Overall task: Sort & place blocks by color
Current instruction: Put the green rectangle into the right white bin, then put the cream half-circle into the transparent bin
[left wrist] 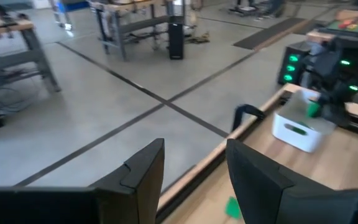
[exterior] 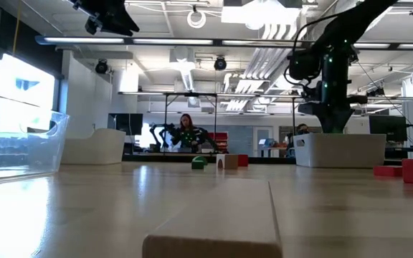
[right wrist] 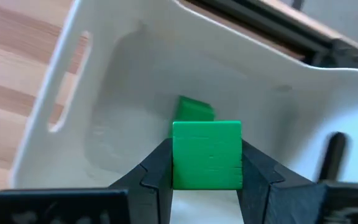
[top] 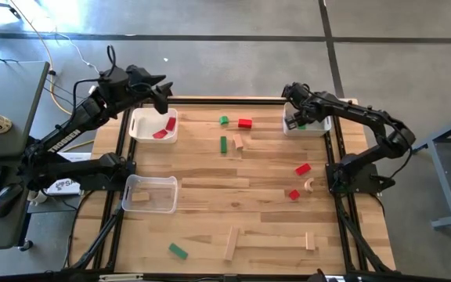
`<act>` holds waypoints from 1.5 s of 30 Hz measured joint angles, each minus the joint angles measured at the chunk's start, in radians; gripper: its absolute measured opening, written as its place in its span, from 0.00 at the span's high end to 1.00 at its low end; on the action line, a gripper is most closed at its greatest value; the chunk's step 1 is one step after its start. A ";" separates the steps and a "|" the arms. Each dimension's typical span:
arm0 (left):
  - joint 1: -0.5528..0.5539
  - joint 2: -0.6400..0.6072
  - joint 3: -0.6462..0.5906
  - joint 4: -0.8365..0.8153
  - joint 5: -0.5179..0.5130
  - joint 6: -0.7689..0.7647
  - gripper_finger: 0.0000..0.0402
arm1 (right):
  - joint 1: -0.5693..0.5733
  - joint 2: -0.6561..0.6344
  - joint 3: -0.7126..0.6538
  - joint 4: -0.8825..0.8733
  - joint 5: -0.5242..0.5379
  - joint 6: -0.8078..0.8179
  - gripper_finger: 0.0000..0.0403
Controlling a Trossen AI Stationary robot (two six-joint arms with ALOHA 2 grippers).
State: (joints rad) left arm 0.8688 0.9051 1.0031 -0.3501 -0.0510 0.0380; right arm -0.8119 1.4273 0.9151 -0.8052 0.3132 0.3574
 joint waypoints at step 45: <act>0.000 0.000 0.000 0.011 -0.092 0.063 0.60 | 0.396 -0.291 -0.019 -0.121 -0.228 0.656 0.45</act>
State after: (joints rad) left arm 0.8692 0.9051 1.0031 -0.3393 -0.1431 0.1010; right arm -0.4155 1.1367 0.8963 -0.9260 0.0850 1.0130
